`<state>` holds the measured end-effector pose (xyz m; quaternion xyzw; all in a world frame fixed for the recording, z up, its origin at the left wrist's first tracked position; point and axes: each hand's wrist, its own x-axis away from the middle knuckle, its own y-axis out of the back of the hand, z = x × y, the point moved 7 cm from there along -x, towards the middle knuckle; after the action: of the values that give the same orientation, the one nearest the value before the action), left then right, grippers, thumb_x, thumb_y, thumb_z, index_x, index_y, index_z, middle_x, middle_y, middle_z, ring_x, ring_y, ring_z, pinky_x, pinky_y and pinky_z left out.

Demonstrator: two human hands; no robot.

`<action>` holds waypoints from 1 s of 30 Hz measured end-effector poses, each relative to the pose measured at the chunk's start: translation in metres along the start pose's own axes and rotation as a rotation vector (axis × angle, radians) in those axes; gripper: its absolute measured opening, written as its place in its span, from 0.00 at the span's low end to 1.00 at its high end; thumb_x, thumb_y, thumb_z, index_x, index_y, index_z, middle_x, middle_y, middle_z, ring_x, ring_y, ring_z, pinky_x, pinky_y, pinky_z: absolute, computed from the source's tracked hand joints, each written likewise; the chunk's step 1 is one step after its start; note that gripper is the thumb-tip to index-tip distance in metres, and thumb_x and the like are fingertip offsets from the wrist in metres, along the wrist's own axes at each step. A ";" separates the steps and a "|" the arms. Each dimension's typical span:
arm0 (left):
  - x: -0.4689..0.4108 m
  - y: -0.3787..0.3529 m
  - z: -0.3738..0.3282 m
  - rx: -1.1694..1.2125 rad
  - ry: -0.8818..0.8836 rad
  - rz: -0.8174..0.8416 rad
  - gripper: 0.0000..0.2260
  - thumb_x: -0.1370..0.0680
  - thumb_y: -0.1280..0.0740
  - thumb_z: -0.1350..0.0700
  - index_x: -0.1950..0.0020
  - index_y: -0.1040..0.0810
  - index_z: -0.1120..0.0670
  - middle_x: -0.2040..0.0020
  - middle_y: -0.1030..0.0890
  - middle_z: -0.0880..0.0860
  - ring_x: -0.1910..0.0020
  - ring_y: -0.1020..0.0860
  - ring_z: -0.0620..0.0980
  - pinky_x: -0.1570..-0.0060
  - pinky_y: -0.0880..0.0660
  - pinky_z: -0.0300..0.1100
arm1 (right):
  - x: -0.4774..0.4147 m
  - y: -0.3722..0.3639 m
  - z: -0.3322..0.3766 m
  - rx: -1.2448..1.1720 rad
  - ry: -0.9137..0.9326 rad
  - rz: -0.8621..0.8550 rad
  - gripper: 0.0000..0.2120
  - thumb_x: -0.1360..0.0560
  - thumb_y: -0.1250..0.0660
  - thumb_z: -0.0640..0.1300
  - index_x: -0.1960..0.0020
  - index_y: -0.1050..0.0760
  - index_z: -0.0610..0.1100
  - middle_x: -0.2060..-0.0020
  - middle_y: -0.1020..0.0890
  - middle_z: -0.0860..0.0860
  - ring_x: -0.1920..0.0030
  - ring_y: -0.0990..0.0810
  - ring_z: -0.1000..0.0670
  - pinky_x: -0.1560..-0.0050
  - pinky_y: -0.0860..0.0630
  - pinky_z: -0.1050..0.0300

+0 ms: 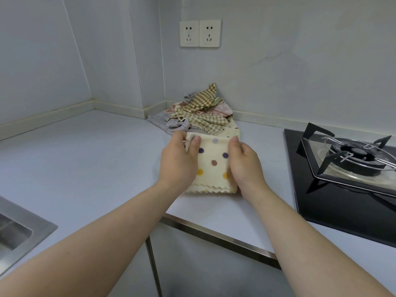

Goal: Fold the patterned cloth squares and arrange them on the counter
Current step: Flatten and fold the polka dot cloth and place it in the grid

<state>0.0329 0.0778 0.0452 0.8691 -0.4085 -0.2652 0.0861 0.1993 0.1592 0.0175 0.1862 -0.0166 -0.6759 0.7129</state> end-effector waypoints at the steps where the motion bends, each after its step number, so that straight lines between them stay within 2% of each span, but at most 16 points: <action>1: 0.001 -0.003 0.002 0.004 0.025 0.024 0.09 0.16 0.40 0.44 0.51 0.29 0.47 0.60 0.21 0.44 0.64 0.24 0.44 0.70 0.33 0.37 | 0.000 0.000 -0.001 -0.012 -0.022 -0.006 0.24 0.16 0.48 0.60 0.52 0.21 0.46 0.57 0.16 0.51 0.53 0.17 0.48 0.49 0.21 0.49; 3: 0.005 -0.012 0.010 0.059 0.141 0.082 0.13 0.17 0.40 0.41 0.54 0.27 0.47 0.60 0.21 0.46 0.63 0.23 0.46 0.68 0.30 0.40 | 0.001 0.001 0.001 0.007 -0.020 -0.032 0.23 0.15 0.49 0.58 0.52 0.23 0.45 0.58 0.17 0.51 0.54 0.19 0.49 0.50 0.24 0.50; 6: 0.012 -0.023 0.026 0.169 0.330 0.132 0.19 0.17 0.42 0.39 0.56 0.22 0.50 0.59 0.19 0.51 0.60 0.20 0.51 0.61 0.23 0.46 | 0.004 0.004 0.004 0.070 0.035 -0.063 0.20 0.14 0.49 0.55 0.56 0.28 0.45 0.62 0.22 0.53 0.59 0.24 0.54 0.58 0.31 0.54; 8: 0.014 -0.022 0.026 0.163 0.297 0.091 0.18 0.16 0.43 0.42 0.56 0.22 0.51 0.59 0.18 0.50 0.60 0.20 0.52 0.59 0.23 0.48 | 0.007 0.006 0.005 0.094 0.058 -0.079 0.18 0.14 0.48 0.53 0.57 0.30 0.46 0.63 0.23 0.54 0.61 0.25 0.57 0.62 0.32 0.60; 10: 0.015 -0.015 0.014 0.128 0.191 0.027 0.17 0.15 0.44 0.46 0.56 0.25 0.54 0.62 0.21 0.47 0.63 0.23 0.49 0.63 0.27 0.45 | 0.010 0.008 0.005 0.082 0.058 -0.103 0.16 0.14 0.47 0.52 0.55 0.29 0.47 0.62 0.22 0.54 0.61 0.25 0.58 0.63 0.33 0.65; 13: 0.022 -0.009 0.000 0.102 0.092 0.001 0.17 0.14 0.44 0.48 0.56 0.28 0.57 0.64 0.22 0.46 0.68 0.28 0.47 0.68 0.32 0.44 | 0.020 0.010 0.007 0.098 0.036 -0.108 0.14 0.14 0.47 0.51 0.51 0.27 0.47 0.61 0.22 0.55 0.60 0.25 0.58 0.65 0.35 0.71; 17: 0.030 -0.005 -0.017 0.164 0.093 0.027 0.17 0.15 0.43 0.48 0.59 0.29 0.56 0.66 0.25 0.48 0.67 0.28 0.50 0.67 0.32 0.45 | 0.033 0.034 0.033 0.127 0.040 -0.127 0.15 0.14 0.47 0.51 0.50 0.27 0.46 0.59 0.22 0.54 0.55 0.23 0.51 0.61 0.32 0.58; 19: 0.030 -0.001 -0.041 0.227 0.076 0.029 0.17 0.15 0.42 0.48 0.60 0.30 0.56 0.67 0.24 0.48 0.68 0.28 0.49 0.67 0.31 0.46 | 0.040 0.055 0.058 0.123 0.077 -0.186 0.14 0.14 0.46 0.51 0.50 0.26 0.46 0.59 0.21 0.54 0.55 0.21 0.52 0.62 0.31 0.62; 21: 0.030 0.002 -0.070 0.264 0.027 0.038 0.18 0.15 0.41 0.49 0.63 0.32 0.55 0.69 0.27 0.48 0.70 0.31 0.49 0.68 0.33 0.46 | 0.050 0.078 0.080 0.127 0.108 -0.258 0.14 0.14 0.45 0.51 0.51 0.26 0.47 0.60 0.21 0.55 0.56 0.20 0.54 0.62 0.31 0.65; 25: 0.045 -0.006 -0.122 0.346 -0.060 0.079 0.18 0.16 0.41 0.48 0.61 0.30 0.57 0.68 0.26 0.53 0.68 0.29 0.52 0.63 0.27 0.55 | 0.077 0.132 0.112 0.161 0.138 -0.376 0.15 0.14 0.46 0.52 0.51 0.26 0.45 0.61 0.20 0.54 0.56 0.20 0.51 0.57 0.30 0.55; 30: 0.103 -0.031 -0.173 0.388 -0.099 0.187 0.18 0.15 0.41 0.48 0.63 0.31 0.55 0.68 0.26 0.51 0.67 0.28 0.53 0.63 0.29 0.51 | 0.131 0.205 0.120 0.267 0.091 -0.439 0.17 0.14 0.47 0.52 0.51 0.27 0.42 0.60 0.21 0.51 0.53 0.20 0.46 0.54 0.27 0.50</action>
<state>0.1998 0.0082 0.1398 0.8136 -0.5346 -0.2146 -0.0785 0.3741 0.0067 0.1588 0.3079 -0.0326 -0.7972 0.5182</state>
